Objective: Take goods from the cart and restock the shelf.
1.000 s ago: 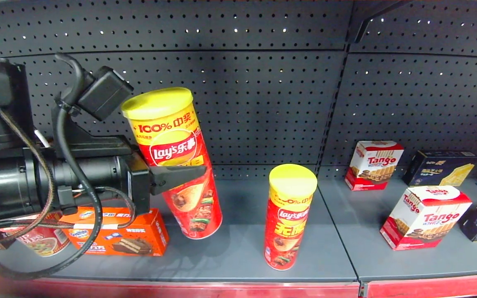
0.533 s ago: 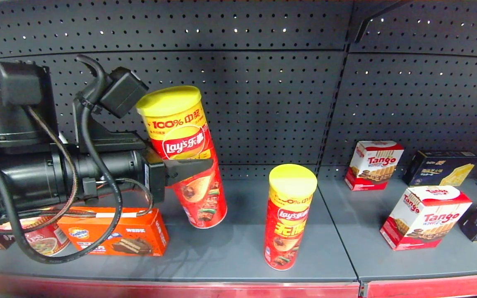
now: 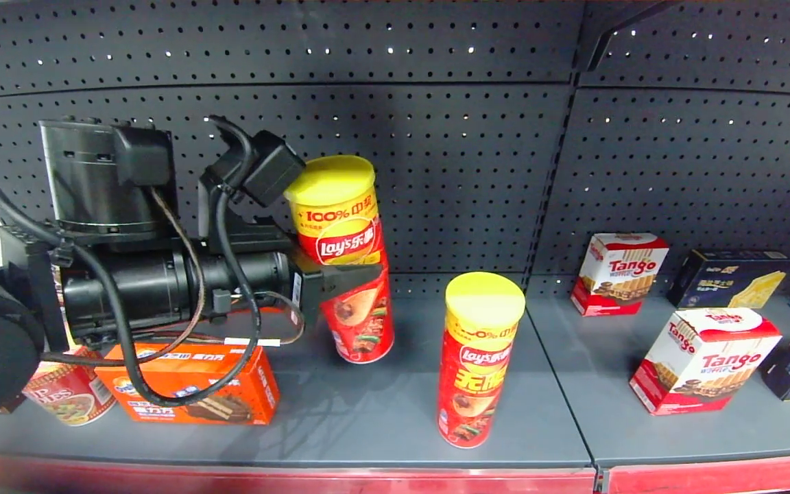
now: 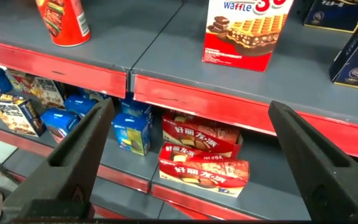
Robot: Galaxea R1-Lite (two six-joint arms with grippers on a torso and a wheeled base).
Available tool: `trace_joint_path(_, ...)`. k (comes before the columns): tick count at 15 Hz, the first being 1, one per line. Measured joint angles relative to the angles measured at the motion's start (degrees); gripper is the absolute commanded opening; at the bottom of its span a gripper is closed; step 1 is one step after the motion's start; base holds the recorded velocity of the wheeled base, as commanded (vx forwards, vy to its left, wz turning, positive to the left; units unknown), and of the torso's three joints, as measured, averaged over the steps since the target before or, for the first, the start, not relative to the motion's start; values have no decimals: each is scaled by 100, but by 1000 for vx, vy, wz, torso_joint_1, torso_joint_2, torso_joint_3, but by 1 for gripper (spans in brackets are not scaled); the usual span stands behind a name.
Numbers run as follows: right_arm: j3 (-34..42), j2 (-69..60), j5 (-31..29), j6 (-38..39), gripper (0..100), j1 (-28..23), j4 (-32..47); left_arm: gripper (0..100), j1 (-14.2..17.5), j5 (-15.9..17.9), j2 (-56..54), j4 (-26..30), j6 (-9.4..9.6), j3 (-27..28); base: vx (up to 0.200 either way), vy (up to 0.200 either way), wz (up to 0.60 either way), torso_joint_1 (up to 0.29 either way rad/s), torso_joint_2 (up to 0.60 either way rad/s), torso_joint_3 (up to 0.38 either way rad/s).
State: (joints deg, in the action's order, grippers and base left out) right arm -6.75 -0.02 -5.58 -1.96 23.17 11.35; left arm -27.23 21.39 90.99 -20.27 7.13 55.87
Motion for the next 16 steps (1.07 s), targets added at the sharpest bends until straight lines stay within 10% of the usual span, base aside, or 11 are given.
trace_joint_path(16,-10,0,68,-180,100,0,0,0,-85,110,1634,-24,37,1386,0,0,0,0,0,0)
